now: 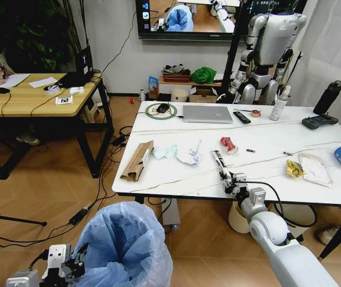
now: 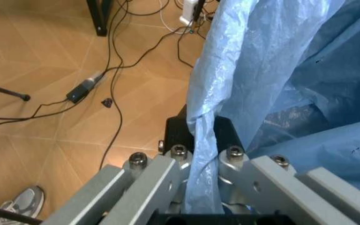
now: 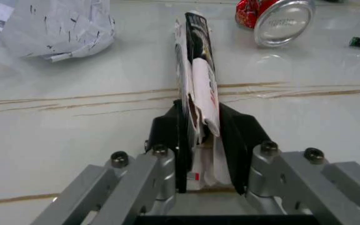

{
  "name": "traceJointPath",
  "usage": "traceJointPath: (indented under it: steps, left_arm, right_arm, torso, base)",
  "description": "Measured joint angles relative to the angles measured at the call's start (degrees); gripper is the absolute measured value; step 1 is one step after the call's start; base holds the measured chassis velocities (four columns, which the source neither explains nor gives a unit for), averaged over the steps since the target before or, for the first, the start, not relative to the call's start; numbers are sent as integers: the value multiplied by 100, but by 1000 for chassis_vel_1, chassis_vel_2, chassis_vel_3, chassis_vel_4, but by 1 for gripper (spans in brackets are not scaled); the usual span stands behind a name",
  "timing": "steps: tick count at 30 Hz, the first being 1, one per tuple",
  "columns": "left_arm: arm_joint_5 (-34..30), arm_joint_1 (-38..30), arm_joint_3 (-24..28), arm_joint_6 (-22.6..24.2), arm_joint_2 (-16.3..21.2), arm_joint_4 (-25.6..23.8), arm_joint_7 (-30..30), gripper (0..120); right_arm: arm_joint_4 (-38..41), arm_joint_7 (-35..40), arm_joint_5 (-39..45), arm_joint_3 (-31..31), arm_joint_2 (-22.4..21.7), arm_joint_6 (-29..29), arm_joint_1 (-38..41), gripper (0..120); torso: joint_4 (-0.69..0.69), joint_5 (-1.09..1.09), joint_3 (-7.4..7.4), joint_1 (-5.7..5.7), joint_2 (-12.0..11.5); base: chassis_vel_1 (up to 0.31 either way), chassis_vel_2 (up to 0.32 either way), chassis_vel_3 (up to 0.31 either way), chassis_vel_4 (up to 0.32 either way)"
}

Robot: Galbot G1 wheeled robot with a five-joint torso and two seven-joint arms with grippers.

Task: Pick up the trash bin and place the trash from the table into it.

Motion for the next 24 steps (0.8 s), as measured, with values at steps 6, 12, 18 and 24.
traceJointPath:
  steps: [6,12,18,24]
  left_arm:
    - [-1,-10,-4,0,12,0,0,0]
    - [-1,-15,0,0,19,0,-1,0]
    - [-9,20,38,2,141,0,-6,0]
    - [-203,-39,60,38,426,0,-13,0]
  right_arm:
    - [-12,0,9,12,6,4,18,0]
    - [6,-6,24,32,1,14,-3,0]
    - [190,-59,169,213,-109,107,-216,0]
    - [656,-274,463,731,-334,405,-799,0]
  torso:
    - [0,-1,0,0,0]
    - [0,0,0,0,0]
    - [1,1,2,1,-1]
    - [-2,2,2,1,-1]
  base:
    - [0,0,0,0]
    - [0,0,0,0]
    - [0,0,0,0]
    - [0,0,0,0]
